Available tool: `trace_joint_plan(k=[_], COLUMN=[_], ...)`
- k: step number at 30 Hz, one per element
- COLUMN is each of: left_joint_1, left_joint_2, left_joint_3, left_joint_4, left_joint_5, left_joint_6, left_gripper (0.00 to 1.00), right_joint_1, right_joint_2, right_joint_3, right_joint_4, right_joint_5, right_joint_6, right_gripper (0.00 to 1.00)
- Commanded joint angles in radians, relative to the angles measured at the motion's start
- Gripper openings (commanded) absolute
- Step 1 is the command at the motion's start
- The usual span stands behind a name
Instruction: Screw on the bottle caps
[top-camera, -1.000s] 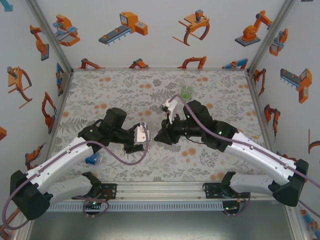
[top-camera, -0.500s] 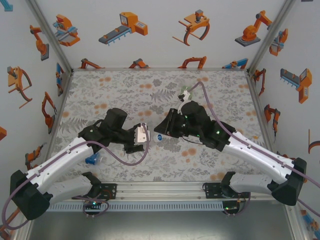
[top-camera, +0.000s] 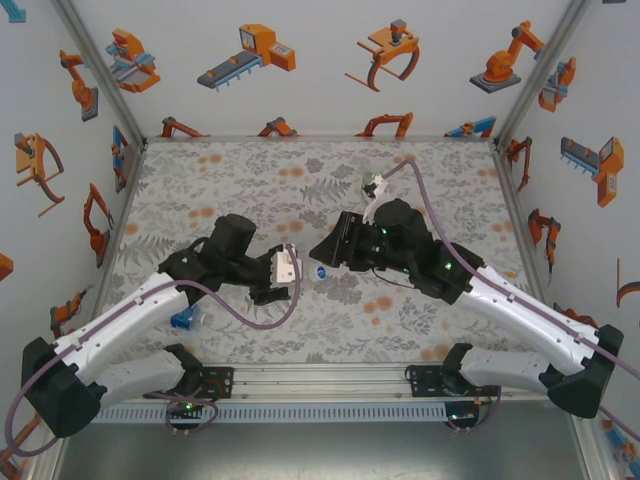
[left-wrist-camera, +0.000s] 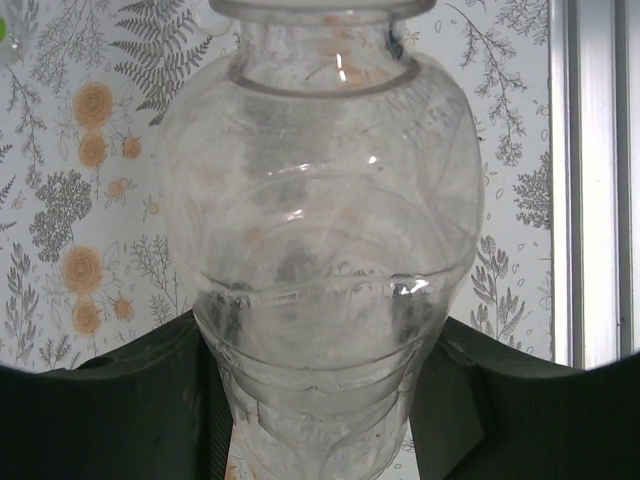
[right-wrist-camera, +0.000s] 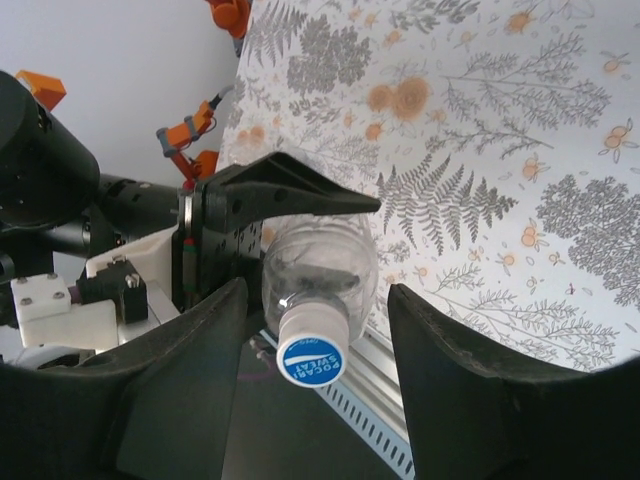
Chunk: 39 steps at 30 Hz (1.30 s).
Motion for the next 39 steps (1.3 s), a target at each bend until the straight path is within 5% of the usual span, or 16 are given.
trace_joint_plan(k=[1, 22, 31, 39], left_joint_1=[-0.001, 0.009, 0.009, 0.010], left_joint_2=[0.012, 0.061, 0.027, -0.043], left_joint_3=[0.042, 0.077, 0.056, 0.016], left_joint_4=[0.014, 0.021, 0.041, 0.094], left_joint_5=[-0.006, -0.061, -0.076, -0.147], left_joint_6=[-0.030, -0.112, -0.099, -0.103], left_gripper=[0.00, 0.00, 0.57, 0.79], right_joint_1=[-0.004, -0.005, -0.046, -0.153], right_joint_2=[0.029, 0.095, 0.119, 0.261], right_joint_3=[0.035, 0.029, 0.049, 0.219], right_joint_4=[-0.016, -0.016, -0.042, -0.242], right_joint_5=[-0.065, -0.086, -0.049, -0.004], right_joint_6=[0.002, 0.015, -0.078, -0.318], right_gripper=[0.55, 0.39, 0.16, 0.13])
